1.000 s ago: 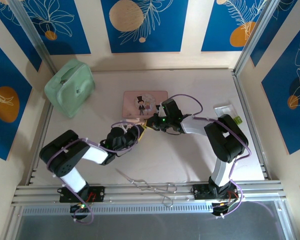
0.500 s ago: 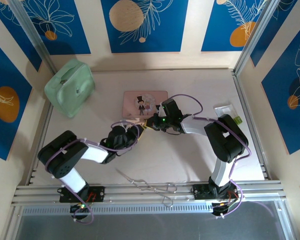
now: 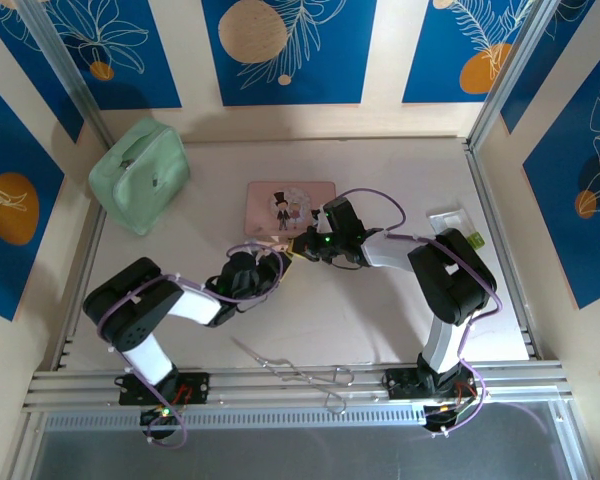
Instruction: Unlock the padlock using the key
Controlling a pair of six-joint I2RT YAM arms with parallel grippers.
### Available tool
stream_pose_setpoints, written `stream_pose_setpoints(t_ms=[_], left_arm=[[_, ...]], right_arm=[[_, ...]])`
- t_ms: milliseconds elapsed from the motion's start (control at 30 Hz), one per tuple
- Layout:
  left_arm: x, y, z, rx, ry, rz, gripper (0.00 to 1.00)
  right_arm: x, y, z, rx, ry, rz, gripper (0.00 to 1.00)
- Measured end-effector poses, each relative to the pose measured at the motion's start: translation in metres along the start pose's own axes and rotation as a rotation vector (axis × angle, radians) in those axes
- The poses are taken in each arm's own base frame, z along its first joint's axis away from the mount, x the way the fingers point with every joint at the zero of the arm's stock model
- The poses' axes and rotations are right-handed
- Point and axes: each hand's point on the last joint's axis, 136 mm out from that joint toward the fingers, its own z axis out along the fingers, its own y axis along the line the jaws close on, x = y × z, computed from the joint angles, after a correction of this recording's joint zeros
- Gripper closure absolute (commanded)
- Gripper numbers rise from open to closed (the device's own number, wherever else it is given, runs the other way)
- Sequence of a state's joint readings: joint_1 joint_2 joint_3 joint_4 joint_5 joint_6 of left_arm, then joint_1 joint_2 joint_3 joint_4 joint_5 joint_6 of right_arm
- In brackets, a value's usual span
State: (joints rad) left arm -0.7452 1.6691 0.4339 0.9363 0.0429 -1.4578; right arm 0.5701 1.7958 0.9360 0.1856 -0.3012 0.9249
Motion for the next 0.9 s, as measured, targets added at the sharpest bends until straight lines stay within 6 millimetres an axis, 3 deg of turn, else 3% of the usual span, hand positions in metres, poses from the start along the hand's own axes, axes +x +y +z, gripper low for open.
stream_pose_setpoints(t_ms=[500,667,900], left_arm=[[-0.0021,-0.0005,0.003,-0.013,-0.006,0.044,0.88],[-0.0028,-0.0016,0.0043,-0.016,-0.005,0.072,0.71],[-0.0046,-0.0067,-0.0006,-0.021,-0.012,0.085,0.75]], right_arm=[[-0.0006,0.0004,0.0008,-0.004,-0.002,-0.004,1.0],[-0.0007,0.0001,0.0008,-0.003,-0.002,-0.003,1.0],[-0.0004,0.0004,0.0008,-0.005,-0.001,0.0,1.0]])
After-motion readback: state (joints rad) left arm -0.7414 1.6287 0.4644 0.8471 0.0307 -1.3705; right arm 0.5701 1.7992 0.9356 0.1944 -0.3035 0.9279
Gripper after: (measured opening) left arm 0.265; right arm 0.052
